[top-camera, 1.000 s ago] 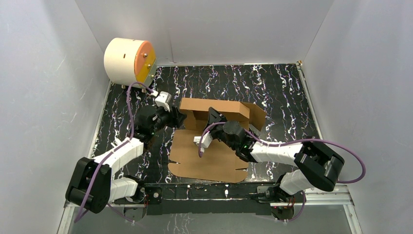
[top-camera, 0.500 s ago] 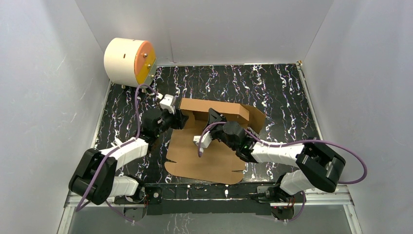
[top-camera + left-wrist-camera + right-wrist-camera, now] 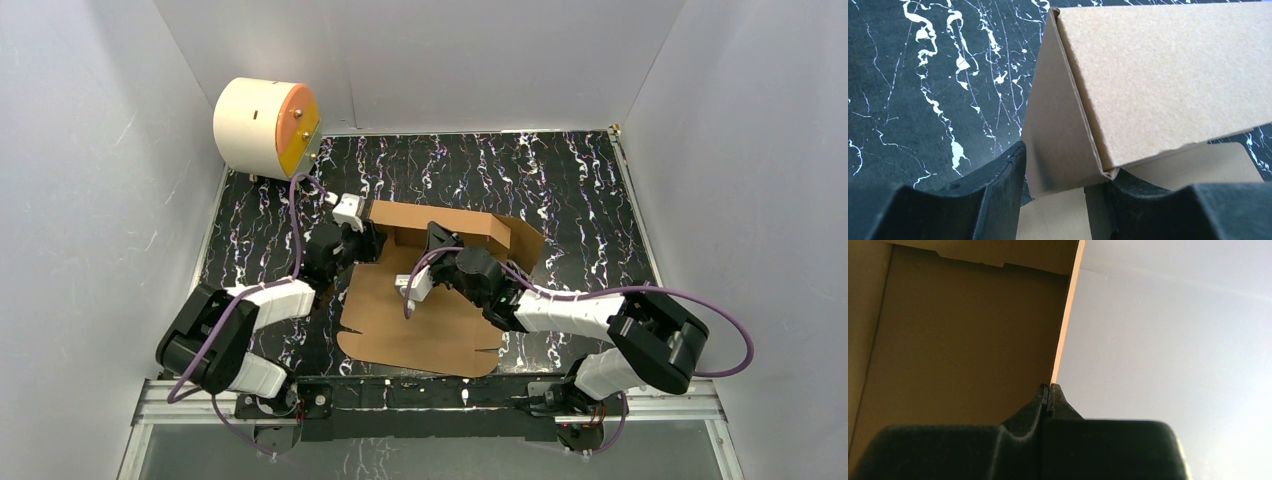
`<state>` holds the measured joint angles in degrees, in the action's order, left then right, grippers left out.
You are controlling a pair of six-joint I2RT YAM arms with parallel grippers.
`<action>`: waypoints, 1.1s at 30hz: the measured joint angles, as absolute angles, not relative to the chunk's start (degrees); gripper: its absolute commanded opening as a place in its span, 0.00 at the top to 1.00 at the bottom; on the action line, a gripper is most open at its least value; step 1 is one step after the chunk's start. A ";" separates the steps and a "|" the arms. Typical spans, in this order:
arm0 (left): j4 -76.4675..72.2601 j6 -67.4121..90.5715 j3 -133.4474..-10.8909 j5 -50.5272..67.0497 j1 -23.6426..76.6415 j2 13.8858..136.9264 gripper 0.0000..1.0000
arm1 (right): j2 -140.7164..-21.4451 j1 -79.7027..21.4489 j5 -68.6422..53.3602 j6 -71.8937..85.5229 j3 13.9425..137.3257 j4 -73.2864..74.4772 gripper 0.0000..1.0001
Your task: Fold the paper box
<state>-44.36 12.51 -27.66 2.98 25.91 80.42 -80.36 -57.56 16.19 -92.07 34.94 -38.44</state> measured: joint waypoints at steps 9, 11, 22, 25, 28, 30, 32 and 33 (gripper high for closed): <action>-51.05 12.67 -27.62 -4.71 28.01 84.88 0.65 | -80.93 -57.56 16.12 -89.27 35.94 -37.45 1.00; -52.75 12.64 -27.62 -6.52 28.56 85.93 0.67 | -81.14 -57.56 16.14 -88.82 36.03 -37.47 1.00; -61.41 12.91 -28.23 -17.80 31.53 92.86 0.70 | -82.61 -57.52 15.92 -87.15 37.19 -37.60 1.00; -62.92 13.74 -28.91 -20.73 32.21 94.35 0.70 | -82.63 -57.49 15.90 -86.61 37.39 -37.56 1.00; -63.75 14.74 -29.45 -23.27 32.91 95.37 0.70 | -82.63 -57.49 15.77 -85.82 37.41 -37.56 1.00; -64.12 15.53 -30.02 -25.23 33.47 96.18 0.71 | -82.63 -57.45 15.66 -85.58 37.45 -37.54 1.00; -64.31 15.92 -30.74 -27.42 34.11 97.01 0.71 | -82.63 -57.45 15.49 -85.34 37.54 -37.50 1.00; -64.45 16.14 -31.07 -28.45 34.39 97.38 0.71 | -82.63 -57.45 15.44 -85.23 37.63 -37.43 1.00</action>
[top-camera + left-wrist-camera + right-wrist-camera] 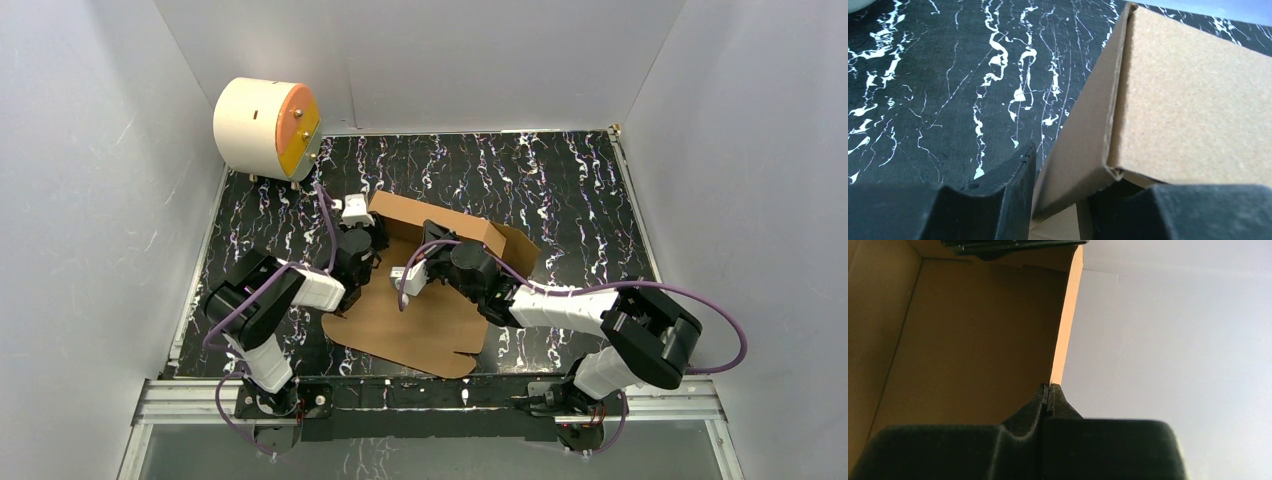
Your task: Fold the paper box
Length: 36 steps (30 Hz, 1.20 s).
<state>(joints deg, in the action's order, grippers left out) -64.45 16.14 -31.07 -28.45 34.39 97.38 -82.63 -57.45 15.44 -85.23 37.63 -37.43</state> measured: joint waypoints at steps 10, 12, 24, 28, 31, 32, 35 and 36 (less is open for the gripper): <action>-65.63 18.06 -34.94 -41.30 37.67 101.32 0.70 | -82.63 -57.10 15.22 -83.46 38.28 -36.91 1.00; -65.87 18.37 -35.70 -43.57 38.28 102.06 0.70 | -82.63 -57.06 15.29 -83.05 38.59 -36.53 1.00; -66.59 18.81 -37.47 -50.54 39.97 103.98 0.59 | -83.07 -56.95 15.51 -82.26 39.24 -36.32 1.00; -66.61 18.85 -37.39 -50.46 39.55 104.09 0.49 | -83.88 -56.82 15.92 -82.35 39.44 -37.39 1.00; -66.63 18.39 -36.56 -50.52 39.07 104.05 0.42 | -85.01 -56.42 15.57 -82.67 39.75 -38.28 1.00; -66.65 18.04 -36.14 -50.57 38.96 103.94 0.39 | -85.38 -56.21 15.11 -82.74 39.83 -38.61 1.00; -66.61 16.49 -35.05 -51.22 38.61 102.80 0.29 | -86.17 -55.40 13.61 -82.91 40.32 -39.16 1.00; -66.59 16.01 -34.70 -51.51 38.52 102.39 0.27 | -86.35 -55.20 13.13 -82.89 40.53 -39.20 1.00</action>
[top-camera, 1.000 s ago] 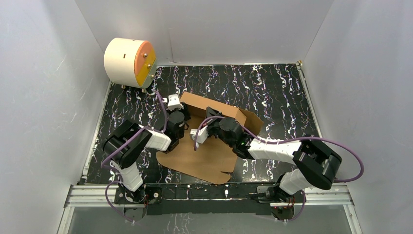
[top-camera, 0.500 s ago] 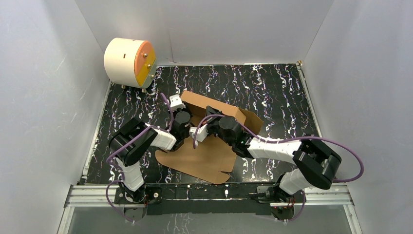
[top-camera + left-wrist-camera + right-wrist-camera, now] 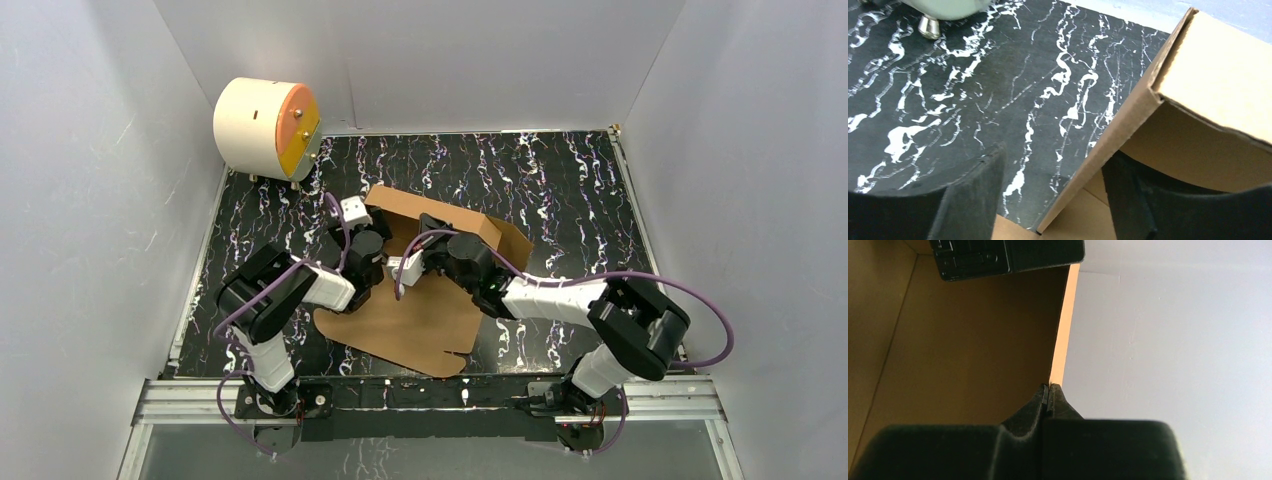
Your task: Fold the paper box
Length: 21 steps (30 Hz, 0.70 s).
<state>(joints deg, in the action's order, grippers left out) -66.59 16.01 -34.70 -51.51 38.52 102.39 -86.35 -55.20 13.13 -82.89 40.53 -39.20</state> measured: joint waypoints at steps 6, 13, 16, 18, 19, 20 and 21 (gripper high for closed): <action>-66.35 12.40 -31.00 -51.20 37.93 96.77 0.16 | -87.42 -54.81 11.25 -83.20 41.69 -39.33 0.94; -61.71 12.91 -23.66 -47.24 37.91 80.44 0.14 | -88.58 -54.70 10.44 -82.28 42.94 -39.20 0.70; -53.74 14.72 -23.46 -46.33 37.91 72.40 0.13 | -88.64 -54.70 9.72 -80.36 43.46 -38.15 0.61; -46.48 16.49 -24.49 -45.82 37.91 67.26 0.13 | -88.62 -54.70 9.21 -78.61 44.03 -37.12 0.54; -42.26 17.54 -25.71 -45.56 37.82 65.08 0.12 | -88.58 -54.70 9.08 -77.56 44.25 -36.64 0.50; -38.04 18.79 -27.24 -45.19 37.80 63.31 0.12 | -88.42 -54.70 8.91 -76.42 44.42 -35.94 0.47; -33.56 20.05 -29.02 -44.71 37.74 61.65 0.12 | -88.25 -54.70 8.82 -75.48 44.47 -35.57 0.44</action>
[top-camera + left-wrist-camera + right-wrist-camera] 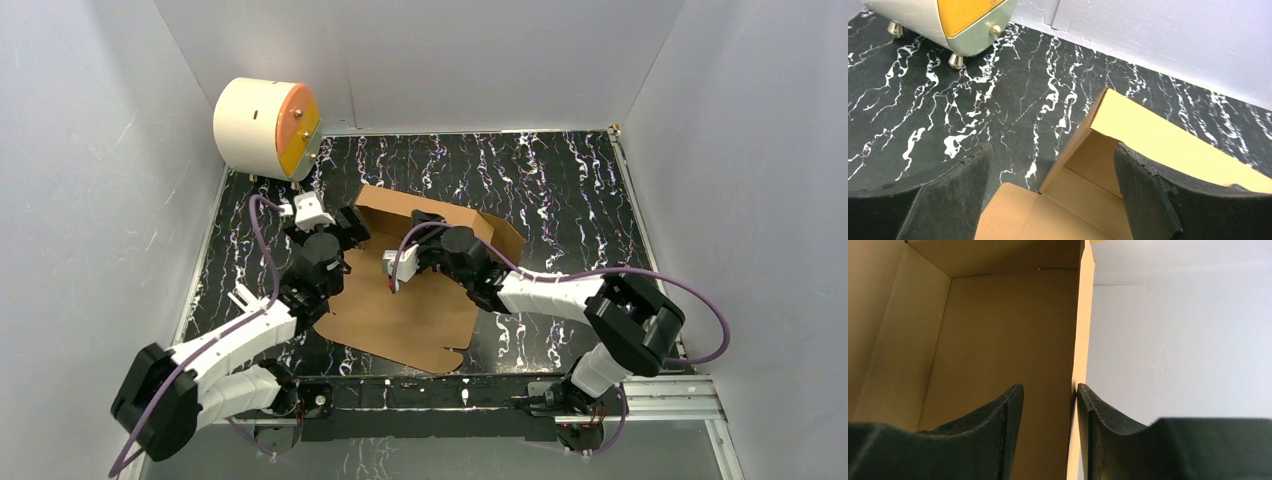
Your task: Fold the paper box
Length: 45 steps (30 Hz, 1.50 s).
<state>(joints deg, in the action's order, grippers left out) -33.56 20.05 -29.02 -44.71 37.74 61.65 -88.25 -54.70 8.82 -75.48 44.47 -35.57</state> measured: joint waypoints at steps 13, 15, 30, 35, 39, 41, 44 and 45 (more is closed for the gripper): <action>1.50 29.28 -39.70 -33.43 37.60 46.39 0.07 | -76.88 -54.70 6.92 -58.72 44.71 -22.61 0.26; 4.34 29.67 -41.54 -31.03 37.60 45.87 0.07 | -74.85 -54.70 6.66 -55.46 45.41 -19.59 0.25; 12.10 36.12 -44.71 -9.34 37.63 51.35 0.06 | -57.06 -54.28 18.81 -25.23 46.85 -4.23 0.01; 8.75 41.04 -42.98 -5.45 39.90 52.40 0.06 | -50.85 -53.21 24.45 -18.52 46.06 0.01 0.01; 5.87 43.59 -41.87 -6.11 45.15 53.54 0.06 | -44.80 -50.98 28.84 -13.19 41.43 0.58 0.01; 4.29 44.47 -41.71 -7.40 48.40 55.11 0.06 | -43.62 -48.71 29.91 -10.28 39.81 1.61 0.01; 1.48 45.41 -41.60 -9.45 52.01 58.06 0.06 | -44.51 -45.45 30.04 -5.15 38.57 3.36 0.01; 0.43 45.67 -41.60 -10.09 52.93 59.07 0.06 | -44.88 -43.97 30.00 -4.19 38.37 3.66 0.01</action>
